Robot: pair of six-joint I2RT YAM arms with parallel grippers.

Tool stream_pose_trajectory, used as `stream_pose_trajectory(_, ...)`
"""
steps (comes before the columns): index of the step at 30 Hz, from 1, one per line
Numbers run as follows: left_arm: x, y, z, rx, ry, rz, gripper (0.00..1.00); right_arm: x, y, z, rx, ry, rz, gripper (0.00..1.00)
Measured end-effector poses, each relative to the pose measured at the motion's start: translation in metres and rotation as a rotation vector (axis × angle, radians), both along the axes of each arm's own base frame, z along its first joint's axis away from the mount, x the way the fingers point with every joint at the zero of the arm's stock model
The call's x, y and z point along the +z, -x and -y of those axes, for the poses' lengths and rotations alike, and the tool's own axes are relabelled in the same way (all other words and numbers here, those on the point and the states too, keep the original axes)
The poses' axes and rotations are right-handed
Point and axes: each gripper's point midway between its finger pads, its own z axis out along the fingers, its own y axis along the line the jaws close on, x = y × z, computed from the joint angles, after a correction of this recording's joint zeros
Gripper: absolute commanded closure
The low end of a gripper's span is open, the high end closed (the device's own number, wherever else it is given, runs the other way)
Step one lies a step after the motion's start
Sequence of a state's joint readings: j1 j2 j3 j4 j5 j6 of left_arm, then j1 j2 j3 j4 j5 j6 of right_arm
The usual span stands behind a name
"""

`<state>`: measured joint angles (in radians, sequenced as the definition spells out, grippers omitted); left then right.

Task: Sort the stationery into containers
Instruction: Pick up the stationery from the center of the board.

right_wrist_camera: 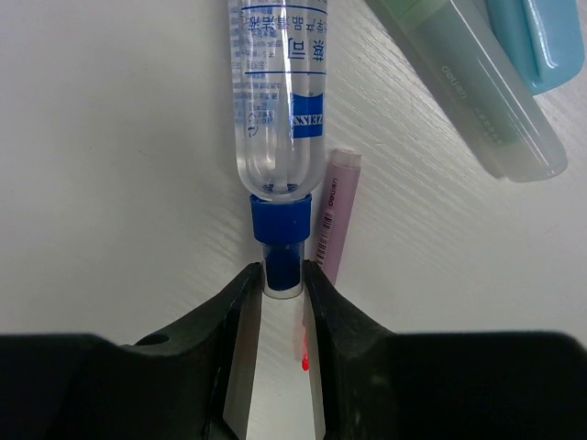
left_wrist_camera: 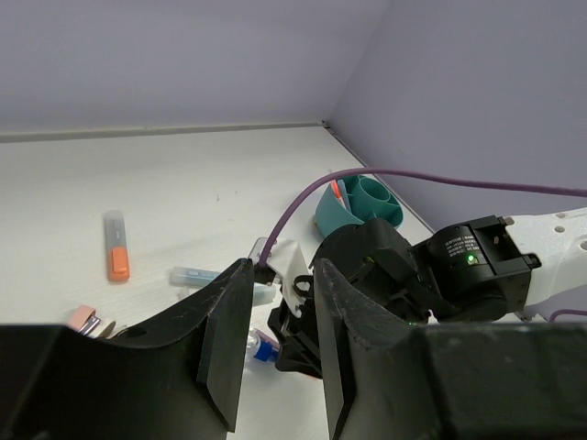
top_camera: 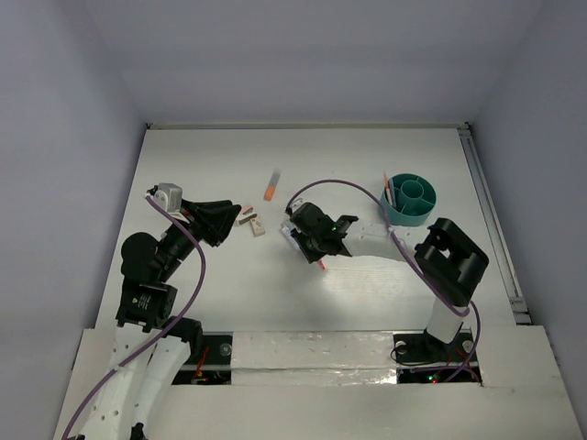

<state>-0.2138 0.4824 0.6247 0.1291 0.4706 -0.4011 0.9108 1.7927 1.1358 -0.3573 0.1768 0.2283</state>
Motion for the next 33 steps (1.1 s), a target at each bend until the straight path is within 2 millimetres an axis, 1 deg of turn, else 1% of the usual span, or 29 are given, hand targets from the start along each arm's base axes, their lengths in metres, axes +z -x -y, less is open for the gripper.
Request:
stream_pose_trajectory(5, 0.000, 0.000, 0.000, 0.000, 0.000, 0.000, 0.70, 0.000, 0.003, -0.002, 0.009, 0.004, 0.001, 0.64)
stream_pose_trajectory(10, 0.000, 0.000, 0.000, 0.000, 0.000, 0.000, 0.70, -0.001, 0.006, -0.005, 0.018, 0.005, 0.000, 0.65)
stream_pose_trajectory(12, 0.000, 0.000, 0.000, 0.000, 0.000, 0.000, 0.70, -0.003, 0.006, -0.004, 0.017, 0.010, -0.002, 0.68)
stream_pose_trajectory(16, 0.000, 0.000, 0.000, 0.000, 0.000, 0.000, 0.71, -0.007, 0.005, -0.003, 0.009, 0.022, -0.004, 0.84)
stream_pose_trajectory(23, 0.000, 0.000, 0.000, 0.000, 0.000, 0.000, 0.70, -0.002, 0.008, -0.003, 0.012, 0.034, 0.017, 0.89)
stream_pose_trajectory(27, 0.000, 0.000, 0.000, 0.000, 0.000, 0.000, 0.71, 0.017, 0.016, -0.004, 0.030, 0.023, 0.027, 0.89)
stream_pose_trajectory(33, 0.000, -0.001, -0.001, 0.006, 0.001, -0.001, 0.71, 0.062, 0.020, -0.009, 0.055, -0.048, 0.061, 0.90)
